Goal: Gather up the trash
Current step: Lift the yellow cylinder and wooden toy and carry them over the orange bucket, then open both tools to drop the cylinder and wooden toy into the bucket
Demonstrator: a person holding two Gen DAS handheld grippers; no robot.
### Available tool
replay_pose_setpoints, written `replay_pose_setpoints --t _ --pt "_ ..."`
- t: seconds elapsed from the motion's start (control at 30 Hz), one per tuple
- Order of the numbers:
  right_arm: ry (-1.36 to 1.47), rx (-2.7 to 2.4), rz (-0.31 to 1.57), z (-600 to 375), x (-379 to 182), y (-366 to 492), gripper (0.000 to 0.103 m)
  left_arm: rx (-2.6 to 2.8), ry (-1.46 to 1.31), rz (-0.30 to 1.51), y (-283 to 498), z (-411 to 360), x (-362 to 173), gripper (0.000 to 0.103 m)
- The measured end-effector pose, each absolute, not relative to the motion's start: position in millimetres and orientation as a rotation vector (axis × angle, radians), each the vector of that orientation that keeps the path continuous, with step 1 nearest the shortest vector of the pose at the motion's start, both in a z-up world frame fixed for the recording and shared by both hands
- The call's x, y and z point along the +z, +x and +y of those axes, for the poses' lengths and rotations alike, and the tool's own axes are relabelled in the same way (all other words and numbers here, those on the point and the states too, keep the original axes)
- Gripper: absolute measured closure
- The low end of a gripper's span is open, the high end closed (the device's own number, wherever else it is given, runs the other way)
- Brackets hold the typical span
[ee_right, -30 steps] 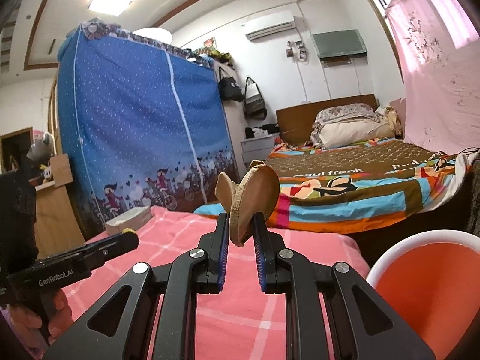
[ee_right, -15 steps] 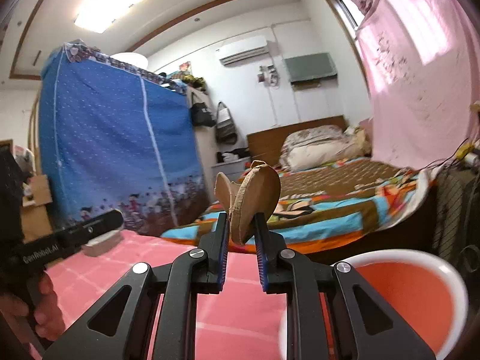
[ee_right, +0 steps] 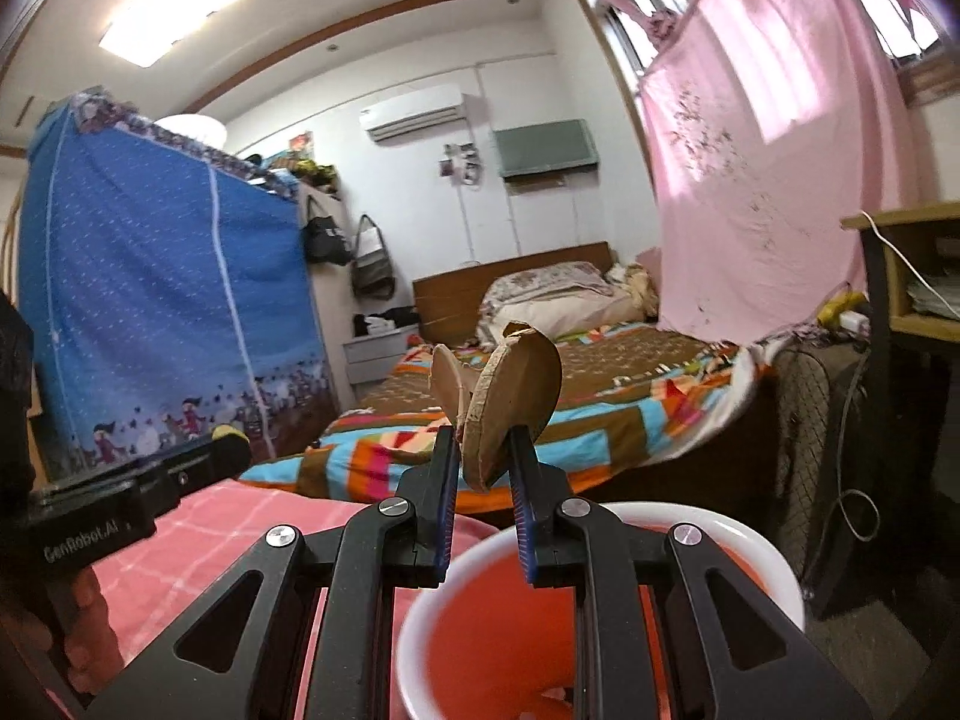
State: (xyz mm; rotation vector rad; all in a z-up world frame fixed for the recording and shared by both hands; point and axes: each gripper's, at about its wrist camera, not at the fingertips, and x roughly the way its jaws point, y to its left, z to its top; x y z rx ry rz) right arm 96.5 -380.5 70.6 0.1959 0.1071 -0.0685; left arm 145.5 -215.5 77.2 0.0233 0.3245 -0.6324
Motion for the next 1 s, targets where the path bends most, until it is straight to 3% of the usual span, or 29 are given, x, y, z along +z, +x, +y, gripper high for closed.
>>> replay_pose_setpoints --t 0.6,1.0 --pt "0.294 -0.11 0.251 -414.6 52.3 97.5 0.087 -0.673 -0.027 0.641 171.2 -259.1 42.0 0.071" --pt "0.327 -0.112 0.341 -421.2 42.1 105.8 0.086 -0.667 -0.015 0.739 175.8 -274.3 31.6 0.07"
